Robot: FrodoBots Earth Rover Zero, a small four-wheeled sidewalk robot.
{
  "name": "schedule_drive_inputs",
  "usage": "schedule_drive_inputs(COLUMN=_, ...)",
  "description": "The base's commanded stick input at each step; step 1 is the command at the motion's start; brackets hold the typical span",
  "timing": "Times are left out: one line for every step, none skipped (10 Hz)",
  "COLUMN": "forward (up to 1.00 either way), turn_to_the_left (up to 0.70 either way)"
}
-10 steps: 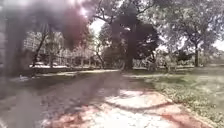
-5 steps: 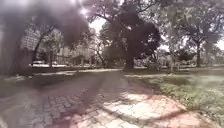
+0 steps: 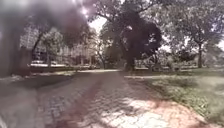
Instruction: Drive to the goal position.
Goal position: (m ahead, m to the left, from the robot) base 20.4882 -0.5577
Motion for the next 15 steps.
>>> schedule_drive_inputs(forward=0.7, turn_to_the_left=0.0)
schedule_drive_inputs(forward=0.7, turn_to_the_left=0.0)
schedule_drive_inputs(forward=0.7, turn_to_the_left=0.0)
schedule_drive_inputs(forward=0.7, turn_to_the_left=0.0)
schedule_drive_inputs(forward=0.7, turn_to_the_left=0.0)
schedule_drive_inputs(forward=0.7, turn_to_the_left=0.0)
schedule_drive_inputs(forward=0.7, turn_to_the_left=0.0)
schedule_drive_inputs(forward=0.7, turn_to_the_left=0.0)
schedule_drive_inputs(forward=0.7, turn_to_the_left=0.0)
schedule_drive_inputs(forward=0.7, turn_to_the_left=0.0)
schedule_drive_inputs(forward=0.7, turn_to_the_left=0.0)
schedule_drive_inputs(forward=0.7, turn_to_the_left=0.0)
schedule_drive_inputs(forward=0.7, turn_to_the_left=0.0)
schedule_drive_inputs(forward=0.7, turn_to_the_left=0.0)
schedule_drive_inputs(forward=0.7, turn_to_the_left=0.0)
